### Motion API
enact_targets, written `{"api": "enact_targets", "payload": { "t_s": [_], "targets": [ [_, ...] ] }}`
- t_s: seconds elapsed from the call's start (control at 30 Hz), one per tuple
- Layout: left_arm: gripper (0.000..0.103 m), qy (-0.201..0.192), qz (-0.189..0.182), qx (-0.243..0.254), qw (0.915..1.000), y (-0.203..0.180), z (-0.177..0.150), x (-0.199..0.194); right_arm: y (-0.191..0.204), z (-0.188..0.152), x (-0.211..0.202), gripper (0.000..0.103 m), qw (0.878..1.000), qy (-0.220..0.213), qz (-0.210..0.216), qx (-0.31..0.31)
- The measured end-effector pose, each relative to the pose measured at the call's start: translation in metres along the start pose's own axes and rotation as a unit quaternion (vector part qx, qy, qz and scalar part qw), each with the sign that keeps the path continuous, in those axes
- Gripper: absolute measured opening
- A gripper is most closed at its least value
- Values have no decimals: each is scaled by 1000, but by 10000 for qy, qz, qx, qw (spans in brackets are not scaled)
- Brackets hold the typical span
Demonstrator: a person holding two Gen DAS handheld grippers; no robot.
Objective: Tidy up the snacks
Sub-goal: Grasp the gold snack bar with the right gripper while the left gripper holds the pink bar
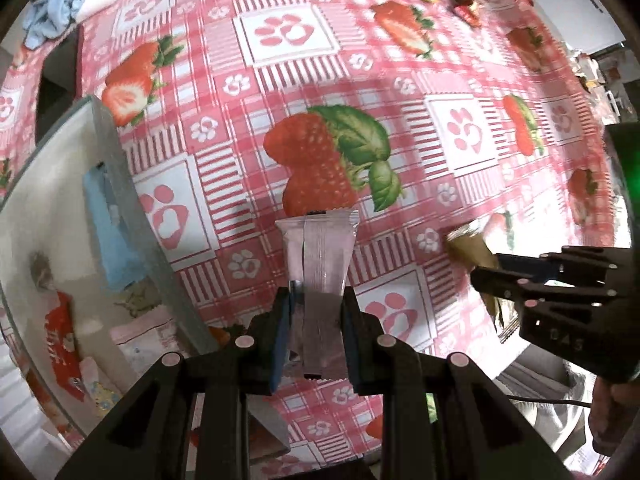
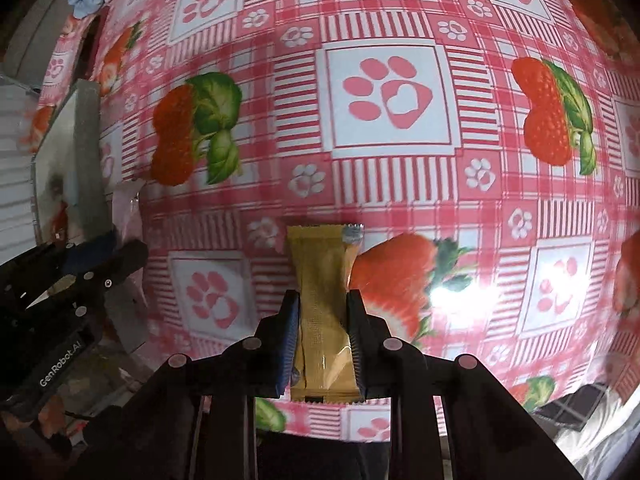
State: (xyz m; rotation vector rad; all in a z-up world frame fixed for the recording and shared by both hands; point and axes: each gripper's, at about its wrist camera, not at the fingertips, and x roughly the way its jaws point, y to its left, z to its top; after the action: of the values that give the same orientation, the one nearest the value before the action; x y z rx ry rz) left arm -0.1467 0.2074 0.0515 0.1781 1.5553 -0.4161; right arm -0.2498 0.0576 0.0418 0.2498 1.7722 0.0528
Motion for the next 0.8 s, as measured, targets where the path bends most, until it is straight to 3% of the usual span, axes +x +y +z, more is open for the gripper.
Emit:
{"api": "enact_targets", "payload": {
  "t_s": [0.3, 0.53, 0.57, 0.6, 0.63, 0.8],
  "targets": [
    [27, -437, -51, -236, 9988, 42, -22, -48, 28, 15, -25, 25, 9995, -261, 69, -178],
    [27, -630, 5, -435, 9971, 65, -36, -67, 32, 36, 11, 26, 9990, 186, -366, -175],
    [27, -627, 11, -453, 9970, 66, -37, -67, 32, 36, 16, 36, 9988, 212, -415, -169],
    [27, -617, 16, -470, 9970, 70, -39, -69, 30, 35, 20, 64, 9982, 225, -519, -177],
    [27, -605, 29, -485, 9970, 72, -42, -69, 29, 35, 24, 77, 9975, 208, -640, -197],
    [27, -561, 89, -534, 9970, 82, -48, -71, 32, 35, 38, 80, 9964, 233, -793, -207]
  ]
}}
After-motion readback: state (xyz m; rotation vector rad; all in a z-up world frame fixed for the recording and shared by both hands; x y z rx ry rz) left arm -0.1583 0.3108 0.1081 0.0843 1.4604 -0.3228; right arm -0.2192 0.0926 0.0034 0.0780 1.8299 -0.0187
